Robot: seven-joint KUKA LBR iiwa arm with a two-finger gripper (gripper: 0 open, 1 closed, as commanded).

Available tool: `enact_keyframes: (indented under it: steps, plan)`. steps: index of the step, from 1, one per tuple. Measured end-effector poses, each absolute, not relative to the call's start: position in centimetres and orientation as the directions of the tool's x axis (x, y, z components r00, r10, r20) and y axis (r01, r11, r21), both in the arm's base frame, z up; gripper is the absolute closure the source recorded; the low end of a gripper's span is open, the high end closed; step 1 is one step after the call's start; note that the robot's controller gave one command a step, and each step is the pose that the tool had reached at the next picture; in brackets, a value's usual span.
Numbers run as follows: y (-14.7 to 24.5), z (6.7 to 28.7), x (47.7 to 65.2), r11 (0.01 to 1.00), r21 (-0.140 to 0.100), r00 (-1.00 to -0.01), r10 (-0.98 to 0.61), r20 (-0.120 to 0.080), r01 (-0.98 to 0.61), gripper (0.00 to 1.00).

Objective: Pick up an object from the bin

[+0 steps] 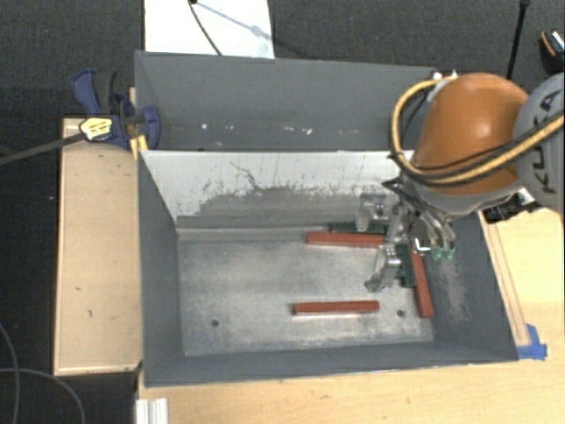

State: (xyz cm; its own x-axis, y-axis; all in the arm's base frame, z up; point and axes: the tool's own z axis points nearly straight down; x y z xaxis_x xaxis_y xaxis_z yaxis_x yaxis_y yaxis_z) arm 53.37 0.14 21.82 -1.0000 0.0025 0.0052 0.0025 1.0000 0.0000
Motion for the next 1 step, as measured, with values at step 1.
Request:
enact_keyframes:
  steps: [1]
  plan:
    - [-0.44, 8.04, 50.78, 0.994, 0.000, -0.994, 0.113, 0.007, 0.113, 0.00]
